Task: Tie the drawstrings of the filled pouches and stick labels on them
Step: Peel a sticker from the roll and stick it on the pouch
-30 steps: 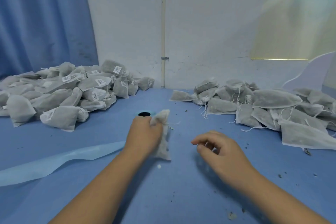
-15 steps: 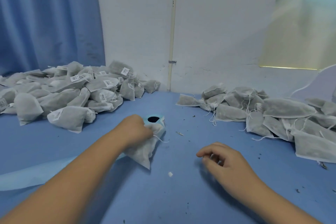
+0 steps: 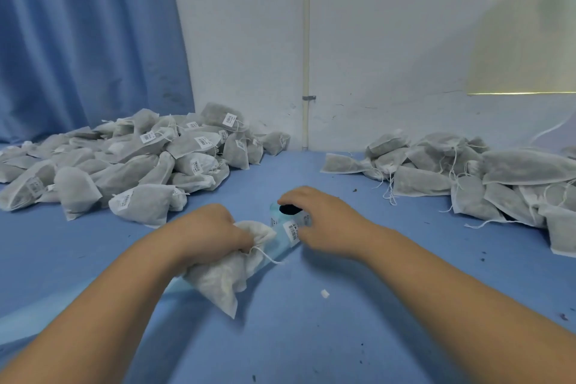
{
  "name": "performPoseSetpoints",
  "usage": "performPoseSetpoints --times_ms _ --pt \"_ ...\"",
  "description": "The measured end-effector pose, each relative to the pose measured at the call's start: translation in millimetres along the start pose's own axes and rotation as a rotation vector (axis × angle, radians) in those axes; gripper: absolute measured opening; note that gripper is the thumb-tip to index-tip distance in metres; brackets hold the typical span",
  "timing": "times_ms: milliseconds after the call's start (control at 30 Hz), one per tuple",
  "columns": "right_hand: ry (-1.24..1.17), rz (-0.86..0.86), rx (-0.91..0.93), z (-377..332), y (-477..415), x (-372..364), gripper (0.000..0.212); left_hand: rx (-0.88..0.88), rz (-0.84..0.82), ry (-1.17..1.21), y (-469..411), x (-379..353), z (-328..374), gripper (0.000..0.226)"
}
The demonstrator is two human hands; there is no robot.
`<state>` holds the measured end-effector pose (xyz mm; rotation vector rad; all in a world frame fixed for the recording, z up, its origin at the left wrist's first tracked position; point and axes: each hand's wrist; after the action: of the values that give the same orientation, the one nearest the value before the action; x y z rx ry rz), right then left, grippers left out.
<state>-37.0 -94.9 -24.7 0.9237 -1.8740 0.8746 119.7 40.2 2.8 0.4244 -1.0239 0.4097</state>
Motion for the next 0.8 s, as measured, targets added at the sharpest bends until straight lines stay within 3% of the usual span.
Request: performPoseSetpoints --times_ms 167,367,633,800 --pt "0.085 -0.131 -0.038 2.4 -15.7 -11.5 0.055 0.010 0.073 -0.066 0.6 2.9 -4.5 0.025" --pt "0.175 0.160 -0.020 2.2 5.7 -32.3 0.043 0.050 0.067 0.097 -6.0 -4.2 -19.7 0.032" --pt "0.387 0.191 -0.099 -7.5 10.8 -49.7 0.027 0.060 0.056 0.229 -9.2 -8.6 -27.5 0.035" --pt "0.379 0.180 -0.090 -8.9 15.7 -48.0 0.019 0.047 0.033 0.244 -8.5 -13.5 -27.0 0.035"
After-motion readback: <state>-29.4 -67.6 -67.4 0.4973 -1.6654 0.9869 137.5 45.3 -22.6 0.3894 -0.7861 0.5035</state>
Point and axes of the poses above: each hand's wrist, its own y-axis away from the middle knuckle, its own x-axis out of the back of the hand, z = x × y, and after that the axes turned 4 degrees about -z, right-handed
